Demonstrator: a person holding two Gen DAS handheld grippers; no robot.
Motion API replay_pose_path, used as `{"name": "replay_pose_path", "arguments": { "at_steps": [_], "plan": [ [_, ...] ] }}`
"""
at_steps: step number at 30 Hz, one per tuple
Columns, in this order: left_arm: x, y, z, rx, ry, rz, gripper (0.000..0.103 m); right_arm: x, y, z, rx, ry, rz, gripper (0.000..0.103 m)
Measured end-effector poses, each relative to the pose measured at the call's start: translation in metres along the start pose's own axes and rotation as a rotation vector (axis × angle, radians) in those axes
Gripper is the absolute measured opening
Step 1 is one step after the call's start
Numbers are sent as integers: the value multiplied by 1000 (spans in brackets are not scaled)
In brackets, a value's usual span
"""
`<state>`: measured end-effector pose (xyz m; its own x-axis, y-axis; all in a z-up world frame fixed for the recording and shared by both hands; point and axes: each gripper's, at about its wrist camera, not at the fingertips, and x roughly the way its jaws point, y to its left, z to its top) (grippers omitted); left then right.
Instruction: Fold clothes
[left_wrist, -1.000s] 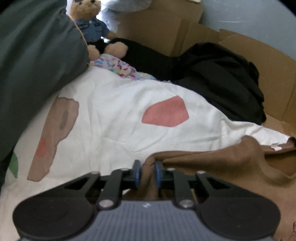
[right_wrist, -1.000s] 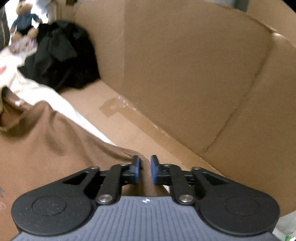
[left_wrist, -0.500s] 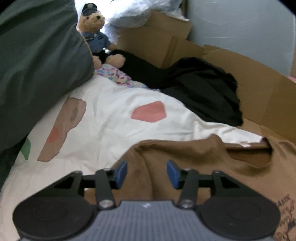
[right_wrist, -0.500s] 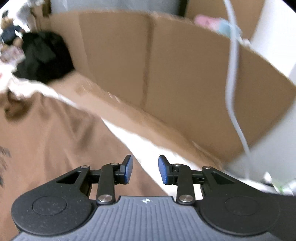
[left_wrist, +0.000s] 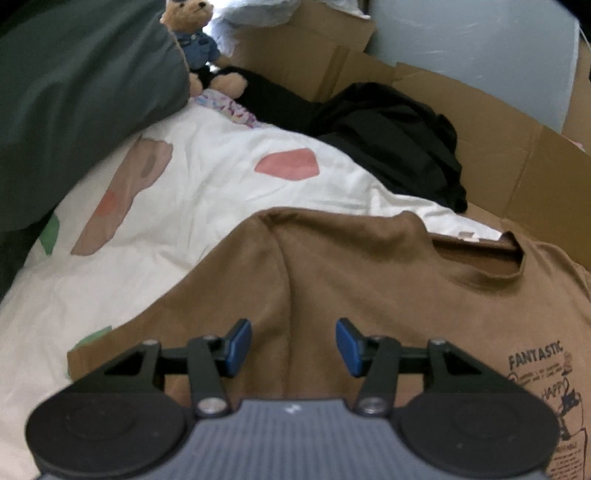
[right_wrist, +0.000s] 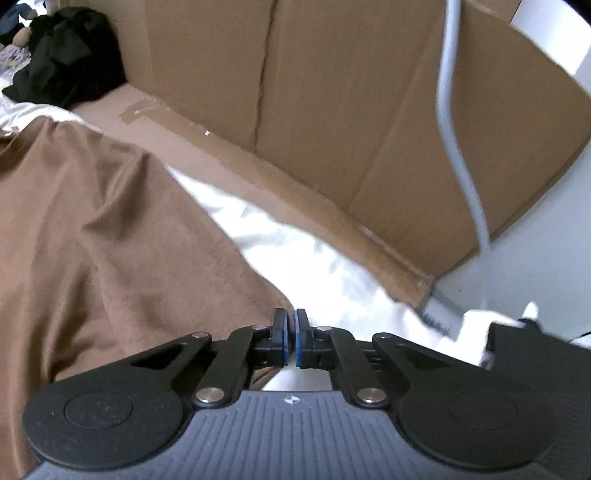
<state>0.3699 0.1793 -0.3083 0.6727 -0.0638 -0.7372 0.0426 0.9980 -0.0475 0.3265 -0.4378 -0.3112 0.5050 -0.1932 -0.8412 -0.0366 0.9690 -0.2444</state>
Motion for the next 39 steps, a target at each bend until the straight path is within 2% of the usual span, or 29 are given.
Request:
{"name": "replay_pose_path", "arguments": {
  "at_steps": [4, 7, 10, 12, 13, 19, 21, 25, 30, 34, 37, 39],
  "plan": [
    [5, 5, -4, -42, 16, -1, 54, -2, -6, 15, -52, -27, -81, 2],
    [4, 5, -4, -32, 21, -7, 54, 8, -5, 26, -59, 1, -130, 6],
    [-1, 4, -5, -4, 22, -18, 54, 17, -1, 28, -40, 31, -151, 20],
    [-5, 3, -8, 8, 25, -22, 54, 7, 2, 25, -16, -5, -151, 38],
    [-7, 4, -9, 11, 30, -25, 54, -1, 3, 24, -5, -21, -139, 40],
    [-24, 7, -13, -46, 45, -44, 54, -52, 7, 5, 28, -78, -4, 40],
    [-32, 2, -10, -27, 58, -47, 54, -69, 15, -12, 5, -73, 50, 39],
    [-49, -10, -10, 24, 63, -85, 54, -80, 27, -38, -11, -52, 104, 39],
    [-62, -23, -24, 48, 106, -132, 54, -80, 49, -72, -54, -15, 145, 39],
    [-71, -38, -37, 137, 152, -177, 55, -74, 52, -82, -42, -12, 145, 39],
    [-75, -39, -51, 134, 177, -201, 55, -57, 58, -83, -62, 8, 138, 39],
    [-76, -38, -61, 120, 199, -215, 55, -48, 58, -79, -27, 3, 134, 39]
  ]
}}
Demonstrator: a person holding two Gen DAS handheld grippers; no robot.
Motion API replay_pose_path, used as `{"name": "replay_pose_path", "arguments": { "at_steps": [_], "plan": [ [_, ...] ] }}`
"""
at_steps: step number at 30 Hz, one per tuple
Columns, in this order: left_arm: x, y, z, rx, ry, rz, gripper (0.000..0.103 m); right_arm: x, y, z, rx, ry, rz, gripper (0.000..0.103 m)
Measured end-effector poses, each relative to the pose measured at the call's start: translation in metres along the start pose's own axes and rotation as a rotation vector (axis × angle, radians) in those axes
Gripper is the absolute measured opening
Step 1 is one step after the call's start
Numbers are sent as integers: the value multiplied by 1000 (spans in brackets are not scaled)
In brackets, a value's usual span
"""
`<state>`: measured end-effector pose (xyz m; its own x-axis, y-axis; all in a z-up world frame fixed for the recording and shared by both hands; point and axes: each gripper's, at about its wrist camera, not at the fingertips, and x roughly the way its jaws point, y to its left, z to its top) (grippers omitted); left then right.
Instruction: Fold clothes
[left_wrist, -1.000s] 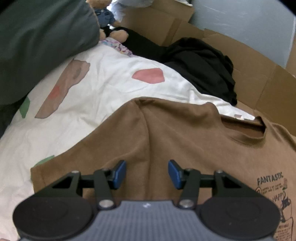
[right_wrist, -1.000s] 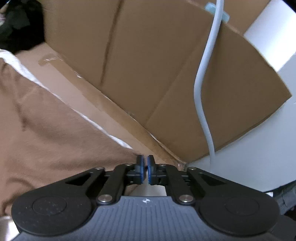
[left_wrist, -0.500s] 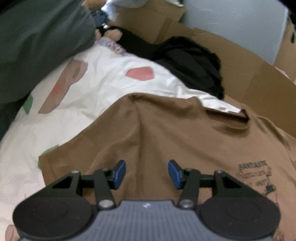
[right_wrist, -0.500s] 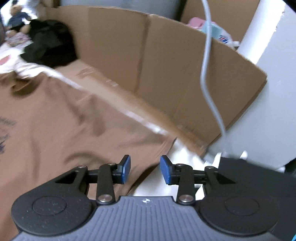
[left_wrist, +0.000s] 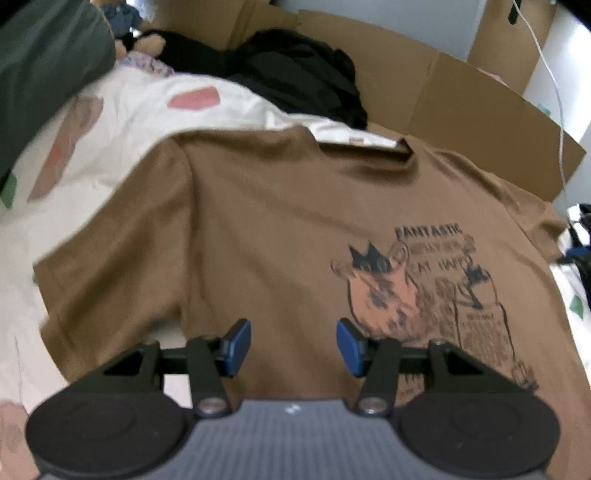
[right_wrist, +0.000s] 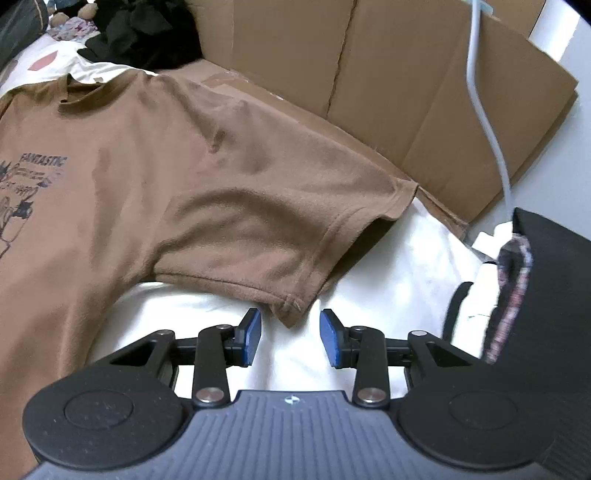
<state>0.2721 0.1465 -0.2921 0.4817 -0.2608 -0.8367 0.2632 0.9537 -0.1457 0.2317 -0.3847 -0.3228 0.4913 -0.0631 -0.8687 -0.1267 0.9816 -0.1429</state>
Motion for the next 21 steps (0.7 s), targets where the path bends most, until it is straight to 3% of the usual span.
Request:
{"name": "replay_pose_path", "arguments": {
  "at_steps": [3, 4, 7, 9, 16, 21],
  "plan": [
    [3, 4, -7, -4, 23, -10, 55, 9, -2, 3, 9, -2, -6, 37],
    [4, 6, -8, -2, 24, -10, 55, 12, -2, 3, 5, 2, -7, 24],
    [1, 12, -8, -25, 11, -5, 55, 16, -4, 1, 7, 1, -14, 7],
    [-2, 17, -9, -57, 2, -11, 55, 8, -1, -1, -16, -20, -22, 7],
    [-10, 8, -9, -23, -1, -13, 55, -13, 7, -20, -123, -2, -66, 7],
    [-9, 0, -15, 8, 37, -32, 58, -14, 10, -32, -133, 65, -89, 9]
  ]
}}
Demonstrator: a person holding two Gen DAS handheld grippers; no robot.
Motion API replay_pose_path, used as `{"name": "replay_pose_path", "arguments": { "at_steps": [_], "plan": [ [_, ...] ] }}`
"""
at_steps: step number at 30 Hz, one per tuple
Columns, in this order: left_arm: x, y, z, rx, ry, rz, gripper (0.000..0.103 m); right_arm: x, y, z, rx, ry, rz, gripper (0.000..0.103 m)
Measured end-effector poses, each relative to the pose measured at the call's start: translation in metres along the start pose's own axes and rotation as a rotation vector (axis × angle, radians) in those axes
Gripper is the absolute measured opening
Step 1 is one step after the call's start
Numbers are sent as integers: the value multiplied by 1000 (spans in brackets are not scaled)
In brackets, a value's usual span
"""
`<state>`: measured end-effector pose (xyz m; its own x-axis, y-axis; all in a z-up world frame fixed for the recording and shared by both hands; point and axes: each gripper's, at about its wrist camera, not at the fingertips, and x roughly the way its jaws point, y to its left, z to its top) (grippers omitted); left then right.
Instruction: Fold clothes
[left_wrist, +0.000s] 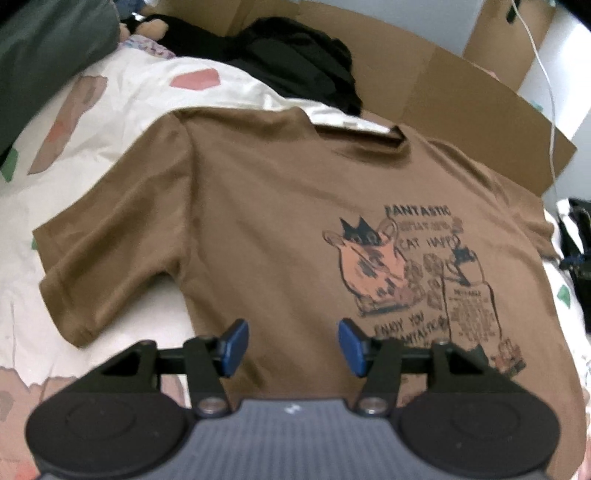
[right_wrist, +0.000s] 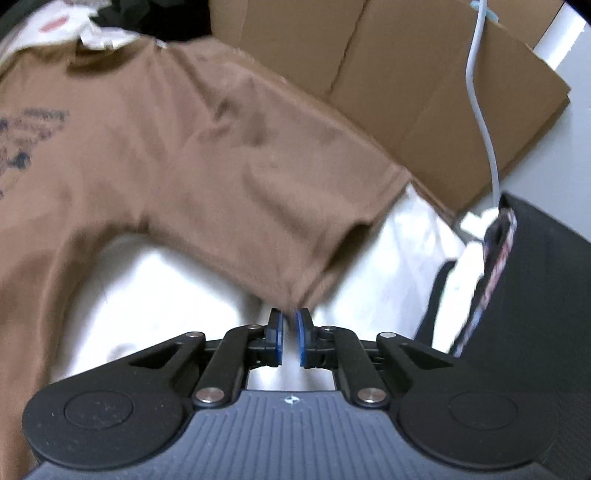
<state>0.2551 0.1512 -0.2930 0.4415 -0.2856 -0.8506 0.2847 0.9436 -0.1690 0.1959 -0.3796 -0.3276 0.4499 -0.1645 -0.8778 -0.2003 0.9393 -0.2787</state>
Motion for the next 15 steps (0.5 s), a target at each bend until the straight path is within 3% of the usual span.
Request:
{"name": "replay_pose_path", "arguments": {
  "at_steps": [4, 9, 15],
  "plan": [
    [5, -4, -10, 15, 42, -9, 58, -12, -6, -2, 25, -35, 24, 9],
    [6, -4, -18, 26, 76, -19, 58, -25, -9, 16, 89, -153, 78, 11],
    [14, -2, -36, 71, 138, -48, 60, -1, -9, 40, 160, -152, 123, 12]
  ]
}}
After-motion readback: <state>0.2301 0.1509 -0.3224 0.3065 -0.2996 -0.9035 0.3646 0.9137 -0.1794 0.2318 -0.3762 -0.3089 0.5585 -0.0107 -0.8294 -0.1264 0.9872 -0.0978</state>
